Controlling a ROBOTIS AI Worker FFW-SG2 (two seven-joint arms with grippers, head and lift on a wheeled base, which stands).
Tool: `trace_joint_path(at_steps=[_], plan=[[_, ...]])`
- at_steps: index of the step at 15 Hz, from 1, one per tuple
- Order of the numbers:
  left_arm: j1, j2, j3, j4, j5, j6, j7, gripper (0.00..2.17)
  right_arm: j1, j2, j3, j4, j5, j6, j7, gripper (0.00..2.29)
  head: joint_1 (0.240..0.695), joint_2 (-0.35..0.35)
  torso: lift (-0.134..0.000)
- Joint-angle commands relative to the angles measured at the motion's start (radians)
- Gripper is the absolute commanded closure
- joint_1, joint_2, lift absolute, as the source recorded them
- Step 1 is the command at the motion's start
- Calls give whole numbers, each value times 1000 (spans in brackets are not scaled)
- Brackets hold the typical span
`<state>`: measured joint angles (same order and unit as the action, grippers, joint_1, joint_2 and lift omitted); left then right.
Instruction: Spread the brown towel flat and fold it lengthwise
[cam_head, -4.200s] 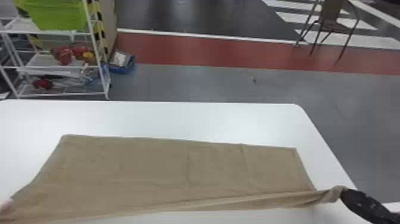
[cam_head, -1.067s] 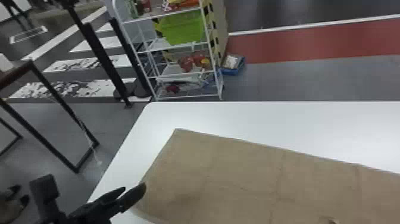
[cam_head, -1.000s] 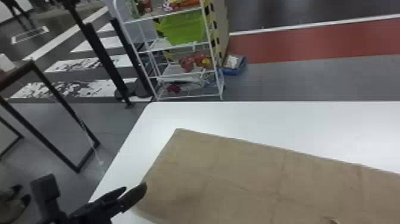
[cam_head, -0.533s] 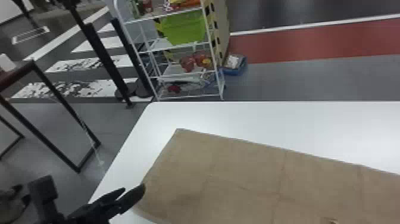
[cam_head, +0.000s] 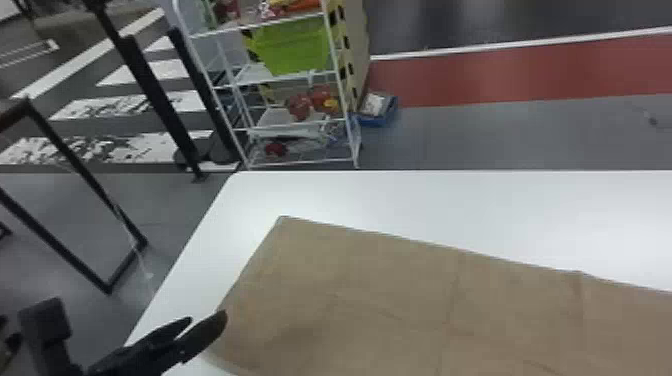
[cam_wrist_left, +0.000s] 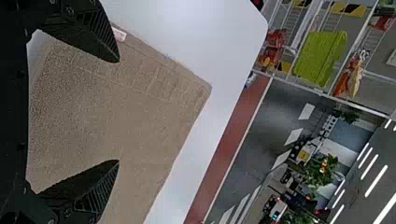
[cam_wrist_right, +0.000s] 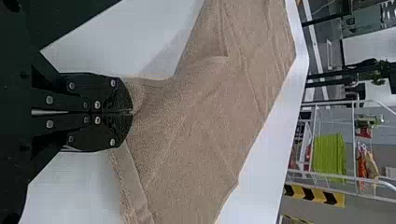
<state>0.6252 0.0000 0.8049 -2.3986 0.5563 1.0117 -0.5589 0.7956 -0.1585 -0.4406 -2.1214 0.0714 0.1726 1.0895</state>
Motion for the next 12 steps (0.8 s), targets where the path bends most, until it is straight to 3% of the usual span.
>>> trace_joint_path(at_steps=[1, 4, 12], plan=[[1, -3, -1, -2, -3, 0, 0, 137, -6, -7, -72, 9, -44, -1, 23, 1447, 695, 257, -123], [2, -3, -10, -11, -4, 0, 4, 137, -36, -12, -142, 54, -73, -5, 66, 1447, 695, 200, -123], [11, -3, -19, -39, -9, 3, 10, 137, -113, -58, -207, 190, -79, -32, 70, 1447, 695, 14, -123]])
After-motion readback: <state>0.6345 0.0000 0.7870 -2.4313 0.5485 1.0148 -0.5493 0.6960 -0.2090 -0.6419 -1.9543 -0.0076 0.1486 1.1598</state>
